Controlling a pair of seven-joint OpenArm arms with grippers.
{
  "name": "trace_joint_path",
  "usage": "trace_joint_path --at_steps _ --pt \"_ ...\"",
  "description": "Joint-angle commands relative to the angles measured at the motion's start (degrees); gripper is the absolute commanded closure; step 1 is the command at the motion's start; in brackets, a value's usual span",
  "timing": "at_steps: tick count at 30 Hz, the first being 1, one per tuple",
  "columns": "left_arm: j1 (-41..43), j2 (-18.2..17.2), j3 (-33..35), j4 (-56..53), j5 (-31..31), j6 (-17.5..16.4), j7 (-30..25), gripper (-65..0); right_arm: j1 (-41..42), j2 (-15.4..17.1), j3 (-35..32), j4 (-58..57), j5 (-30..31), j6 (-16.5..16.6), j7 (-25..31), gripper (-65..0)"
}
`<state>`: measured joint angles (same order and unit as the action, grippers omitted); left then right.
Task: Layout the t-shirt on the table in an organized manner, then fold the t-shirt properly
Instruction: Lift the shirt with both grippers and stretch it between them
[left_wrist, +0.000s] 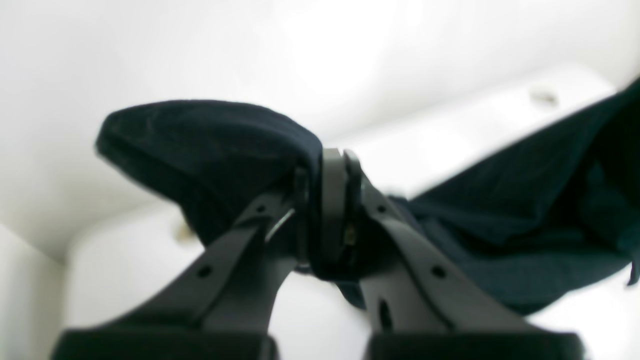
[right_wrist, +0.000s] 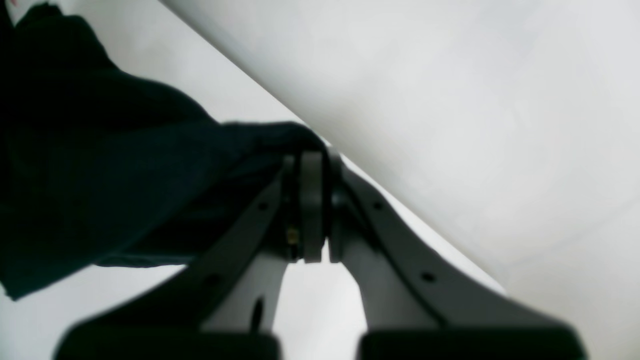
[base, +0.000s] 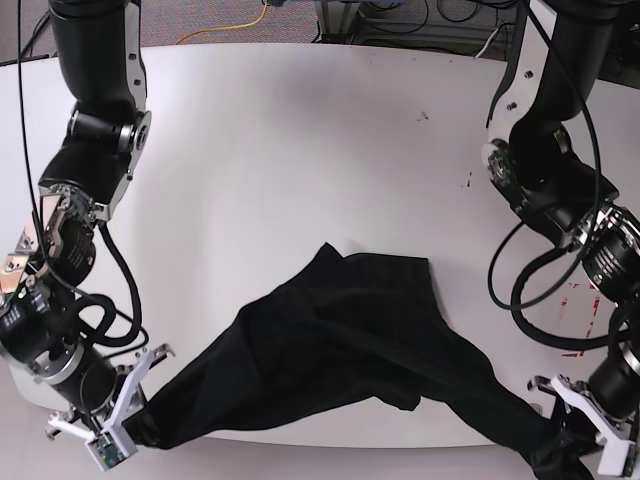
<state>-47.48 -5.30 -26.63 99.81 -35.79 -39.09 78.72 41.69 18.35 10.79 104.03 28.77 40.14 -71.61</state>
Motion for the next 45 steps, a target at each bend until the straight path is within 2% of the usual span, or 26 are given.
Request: trace_joint_path --at_steps 1,8,12,14,20,23,27,31,45 --pt "-5.13 -0.28 0.13 0.72 -1.0 -0.16 -1.66 0.0 4.95 0.68 0.16 -3.15 0.37 -0.14 1.59 0.0" --pt "-18.05 -0.11 0.13 -4.47 -0.39 0.01 -1.66 -0.3 16.81 0.68 0.16 -15.98 0.37 -0.14 1.77 0.0" --pt "-24.65 0.07 0.13 -8.43 3.66 0.01 -1.66 -0.3 22.79 1.39 0.16 -22.49 -0.16 -0.14 1.94 0.0" --pt "-27.52 1.39 0.13 -11.5 5.86 0.01 -1.75 -0.3 25.78 1.65 0.16 -25.74 -1.21 -0.14 2.03 0.0" --pt "-27.52 3.5 -0.05 -19.94 9.99 0.01 -1.93 -0.3 32.9 1.65 0.07 -32.69 -4.91 -0.14 3.7 0.0" --pt "-27.52 3.59 -0.14 -23.72 12.1 0.1 -3.07 -0.1 33.11 1.74 -0.28 -35.06 -7.1 -0.14 5.11 0.0" --pt "-27.52 4.29 -0.14 -26.36 13.59 0.45 -4.04 -0.1 33.11 2.27 -4.59 -38.4 -9.48 -0.14 6.78 0.0" --pt "-27.52 4.55 -0.14 -26.71 13.33 2.65 -3.95 -0.1 33.11 4.02 -5.73 -39.37 -9.65 -0.14 7.04 0.0" --pt "-27.52 4.29 -0.22 -26.27 13.24 2.56 -2.63 0.0 33.11 4.64 -5.64 -36.73 -8.34 -0.14 6.87 0.0"
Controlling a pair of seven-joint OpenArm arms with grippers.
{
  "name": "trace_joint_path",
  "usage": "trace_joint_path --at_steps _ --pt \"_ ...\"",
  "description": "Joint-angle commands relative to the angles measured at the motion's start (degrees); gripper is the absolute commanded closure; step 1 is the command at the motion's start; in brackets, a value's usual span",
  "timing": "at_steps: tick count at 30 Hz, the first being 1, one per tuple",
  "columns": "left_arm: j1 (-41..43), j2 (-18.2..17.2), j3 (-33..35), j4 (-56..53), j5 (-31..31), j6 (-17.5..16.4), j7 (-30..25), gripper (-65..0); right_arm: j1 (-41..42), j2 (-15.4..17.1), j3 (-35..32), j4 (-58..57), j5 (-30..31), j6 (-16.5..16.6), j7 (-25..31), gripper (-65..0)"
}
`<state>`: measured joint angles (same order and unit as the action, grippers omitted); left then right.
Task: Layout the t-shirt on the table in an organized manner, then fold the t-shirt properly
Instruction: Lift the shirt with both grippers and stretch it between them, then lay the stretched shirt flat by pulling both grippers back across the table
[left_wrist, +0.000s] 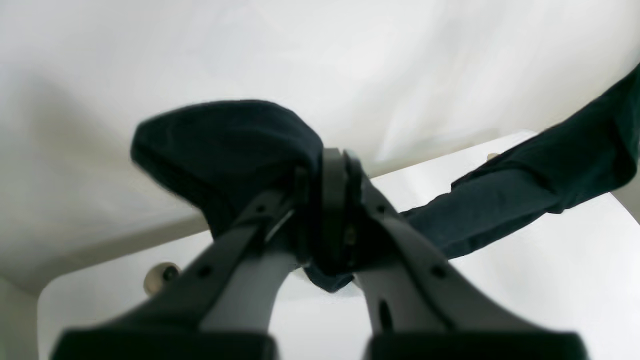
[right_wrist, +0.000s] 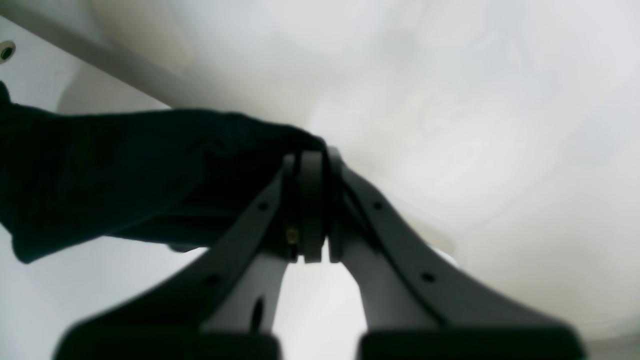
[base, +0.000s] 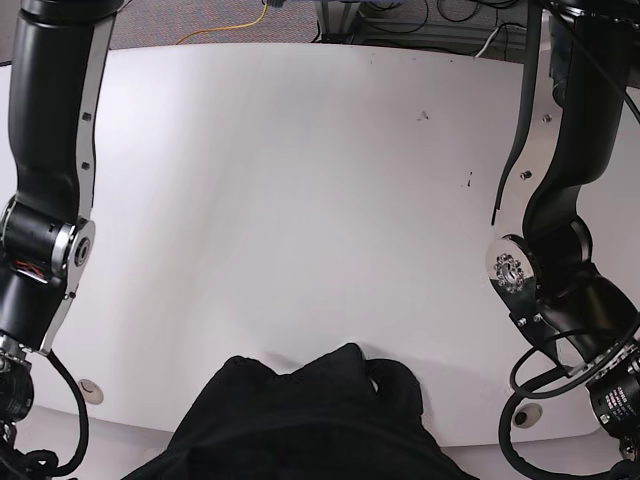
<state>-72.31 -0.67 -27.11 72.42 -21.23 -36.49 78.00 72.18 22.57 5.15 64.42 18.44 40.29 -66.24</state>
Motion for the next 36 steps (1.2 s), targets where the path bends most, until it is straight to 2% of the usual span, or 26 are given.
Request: trace_joint_path --at_steps 1,9,16,22,26,36 --pt "-2.69 -0.61 0.26 1.64 -1.32 -0.04 -1.91 0.0 2.62 0.86 0.0 3.49 2.27 -0.29 1.4 0.0" --pt "-2.69 -2.37 -0.1 6.57 -1.23 -0.04 2.0 0.0 -5.06 4.29 0.61 9.2 7.1 -0.29 -0.44 0.0" --pt "-2.63 -4.12 -2.21 14.57 -1.23 -0.04 2.0 0.0 -17.02 5.52 4.39 16.85 12.03 -0.29 -2.47 0.0" --pt "8.53 -6.85 -3.0 20.9 -4.22 -0.13 2.0 0.0 -27.48 5.26 7.2 24.5 14.05 -0.29 -4.58 0.0" --pt "18.12 -8.43 -4.14 25.73 -7.12 -0.13 2.0 0.0 -35.3 2.71 10.11 30.57 14.49 -0.29 -6.16 0.0" --pt "39.92 -8.26 -10.21 32.76 -14.24 -0.13 2.0 0.0 -50.95 -1.42 11.95 42.43 14.57 -0.29 -6.69 0.0"
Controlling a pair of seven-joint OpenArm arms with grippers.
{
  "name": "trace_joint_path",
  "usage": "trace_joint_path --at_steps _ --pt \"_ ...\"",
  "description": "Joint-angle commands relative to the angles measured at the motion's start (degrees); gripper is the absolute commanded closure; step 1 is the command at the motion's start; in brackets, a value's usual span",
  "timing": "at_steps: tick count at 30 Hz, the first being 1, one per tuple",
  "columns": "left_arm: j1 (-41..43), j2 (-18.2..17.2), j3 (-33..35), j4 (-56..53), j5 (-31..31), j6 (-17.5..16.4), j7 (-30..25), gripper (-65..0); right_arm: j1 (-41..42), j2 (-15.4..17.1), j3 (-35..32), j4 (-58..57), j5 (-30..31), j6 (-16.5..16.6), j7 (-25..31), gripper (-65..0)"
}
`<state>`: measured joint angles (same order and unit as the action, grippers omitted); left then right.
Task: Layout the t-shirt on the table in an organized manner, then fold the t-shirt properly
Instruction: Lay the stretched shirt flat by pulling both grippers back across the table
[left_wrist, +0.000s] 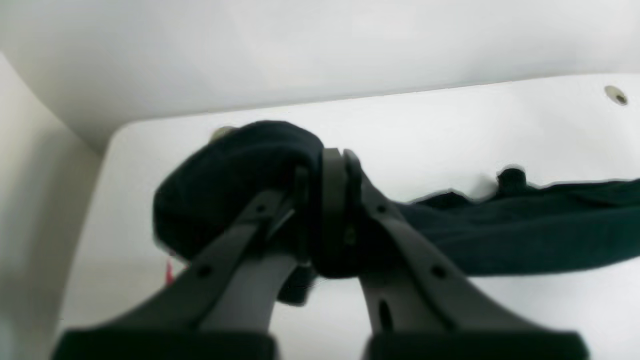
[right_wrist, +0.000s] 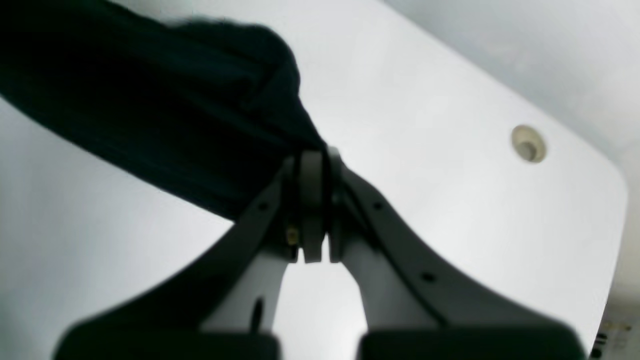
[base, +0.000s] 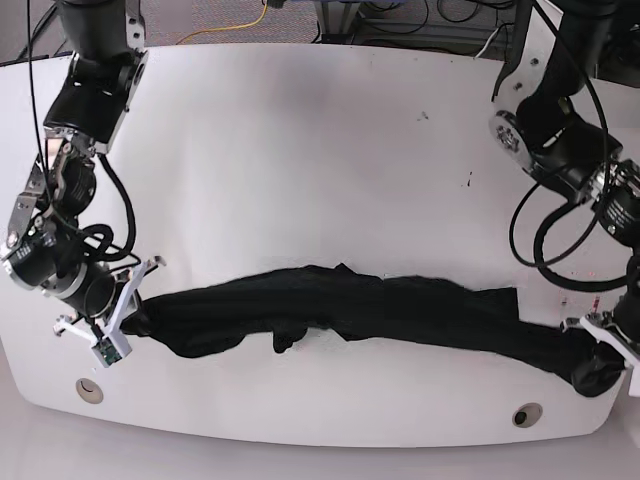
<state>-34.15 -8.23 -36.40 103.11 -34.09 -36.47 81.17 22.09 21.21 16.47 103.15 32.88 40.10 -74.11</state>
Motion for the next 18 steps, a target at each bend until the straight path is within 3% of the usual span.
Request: trace_joint_path --at_steps 1,5,18 --pt "3.25 -0.43 -1.53 2.25 -1.74 -0.15 -1.17 0.0 -2.0 -0.42 0.63 4.41 0.13 -0.1 1.18 0.0" --pt "11.34 1.94 -5.22 2.69 -3.67 -0.15 -1.17 0.0 -8.15 -2.44 0.63 7.57 0.13 -0.1 1.18 0.0" --pt "31.21 2.03 -7.16 2.25 -10.71 -0.15 -1.17 0.0 -22.39 -5.87 0.72 9.15 0.22 -0.1 1.62 0.0"
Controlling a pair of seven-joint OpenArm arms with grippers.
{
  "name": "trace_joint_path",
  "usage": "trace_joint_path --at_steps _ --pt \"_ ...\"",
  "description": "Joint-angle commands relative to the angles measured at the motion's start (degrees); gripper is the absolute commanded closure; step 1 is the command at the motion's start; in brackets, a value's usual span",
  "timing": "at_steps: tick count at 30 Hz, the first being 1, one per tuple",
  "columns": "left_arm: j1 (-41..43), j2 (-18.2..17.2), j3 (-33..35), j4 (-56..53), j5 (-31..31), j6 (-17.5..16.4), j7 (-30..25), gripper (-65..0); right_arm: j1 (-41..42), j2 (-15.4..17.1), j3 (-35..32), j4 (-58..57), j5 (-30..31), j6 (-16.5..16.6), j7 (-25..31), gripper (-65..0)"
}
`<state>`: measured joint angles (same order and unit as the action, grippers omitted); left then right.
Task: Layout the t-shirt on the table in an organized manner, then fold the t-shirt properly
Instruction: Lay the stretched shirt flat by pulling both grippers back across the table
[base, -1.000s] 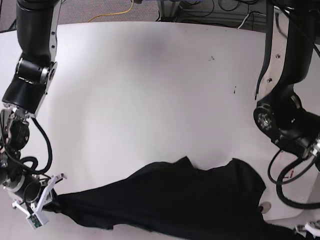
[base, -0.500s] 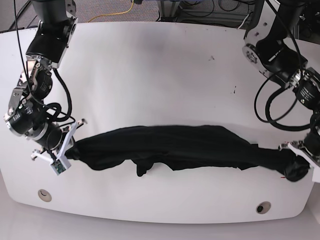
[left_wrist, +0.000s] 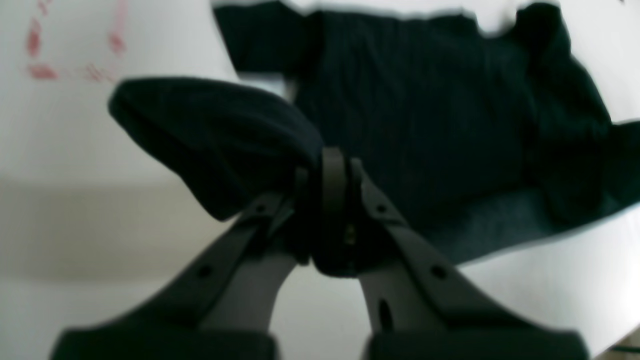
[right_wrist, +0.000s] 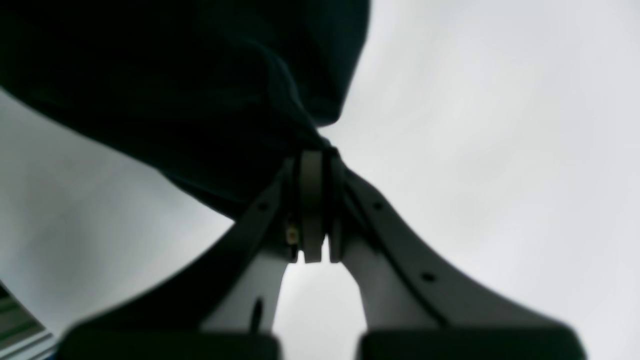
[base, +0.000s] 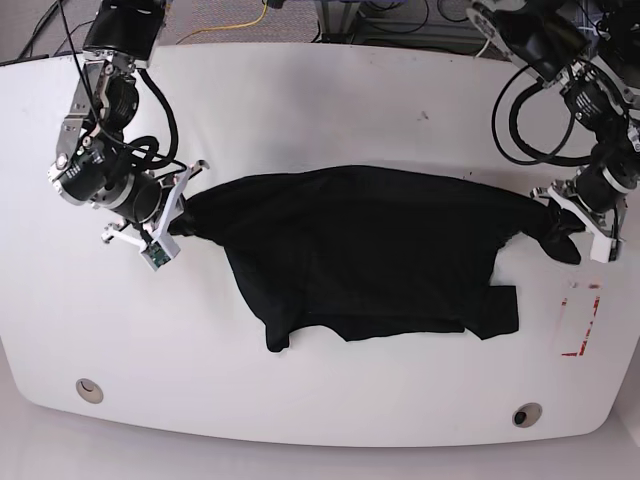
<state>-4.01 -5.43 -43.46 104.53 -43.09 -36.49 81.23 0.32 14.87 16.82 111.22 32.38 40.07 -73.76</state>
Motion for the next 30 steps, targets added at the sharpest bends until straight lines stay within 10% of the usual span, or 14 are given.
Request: trace_joint_path --at_steps 1,12,23,30 --pt "2.38 -0.77 -0.1 0.83 -1.88 -0.13 -1.23 0.0 -1.33 0.03 0.37 1.09 0.72 -0.07 1.27 0.0" --pt "13.29 -1.65 -0.19 0.92 -2.14 -0.13 -1.23 0.0 -8.27 -0.59 0.37 1.09 0.54 -0.07 1.27 -2.1" --pt "18.38 -4.37 -0.19 0.83 -2.14 -0.13 -1.23 0.0 -13.81 -0.68 2.13 1.18 0.72 -0.07 3.38 -50.1" --pt "19.44 -5.69 0.08 0.83 -2.14 -0.13 -1.23 0.0 -13.99 -0.68 4.41 2.5 0.81 -0.07 4.35 -58.3"
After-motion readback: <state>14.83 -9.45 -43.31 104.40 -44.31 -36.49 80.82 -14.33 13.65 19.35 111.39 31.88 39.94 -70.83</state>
